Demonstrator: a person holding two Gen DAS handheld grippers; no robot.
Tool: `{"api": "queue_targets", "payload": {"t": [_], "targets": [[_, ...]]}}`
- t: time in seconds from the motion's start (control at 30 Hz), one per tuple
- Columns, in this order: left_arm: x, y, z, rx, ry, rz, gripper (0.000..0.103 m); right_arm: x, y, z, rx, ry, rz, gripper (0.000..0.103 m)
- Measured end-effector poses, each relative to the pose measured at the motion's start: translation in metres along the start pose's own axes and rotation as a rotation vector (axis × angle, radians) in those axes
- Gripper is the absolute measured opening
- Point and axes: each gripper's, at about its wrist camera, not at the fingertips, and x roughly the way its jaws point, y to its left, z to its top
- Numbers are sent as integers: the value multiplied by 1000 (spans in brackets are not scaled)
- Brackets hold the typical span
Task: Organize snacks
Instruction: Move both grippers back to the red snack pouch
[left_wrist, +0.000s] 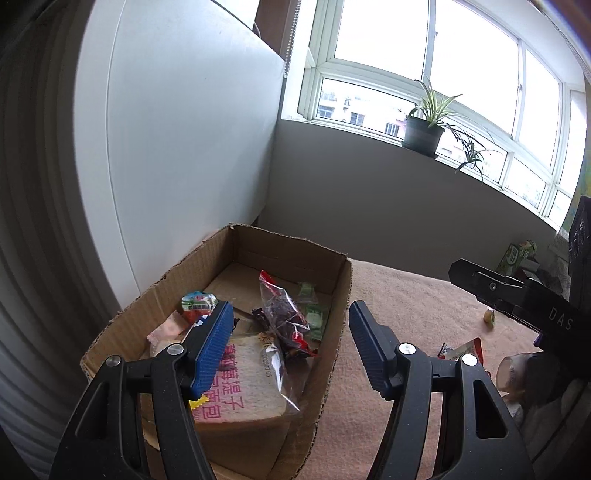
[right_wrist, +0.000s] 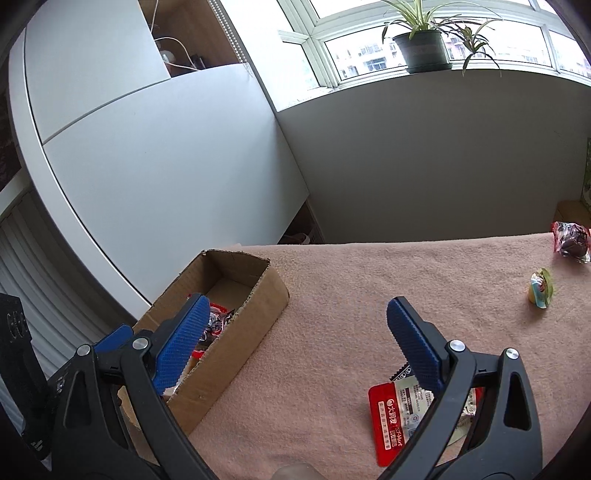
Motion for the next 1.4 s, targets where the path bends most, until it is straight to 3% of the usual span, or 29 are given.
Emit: {"api": "queue_targets", "payload": {"t": [0.17, 0.37, 0.67, 0.7, 0.73, 0.83, 1.03, 1.13, 1.4], "targets": [[7, -36, -8, 51, 30, -60, 65, -19, -46, -1, 66, 0, -36, 98], [34, -72, -22, 55, 165, -207, 65, -36, -94, -18, 132, 24, -68, 98], [72, -112, -34, 78, 279, -246, 64, -58, -136, -29, 226, 8, -52, 98], [76, -116, -35, 84, 287, -244, 61, -59, -137, -29, 226, 9, -49, 98], [80, -119, -36, 91, 297, -243, 50, -61, -138, -29, 222, 8, -51, 98], [93, -126, -38, 99, 330, -239, 39, -67, -143, -30, 222, -4, -60, 98], [116, -117, -39, -3, 409, -280, 35, -77, -154, -32, 238, -15, -66, 98], [122, -112, -40, -31, 431, -280, 25, -78, -156, -34, 235, -16, -85, 98], [115, -113, -46, 6, 455, -319, 22, -81, -158, -35, 230, -19, -102, 98]]}}
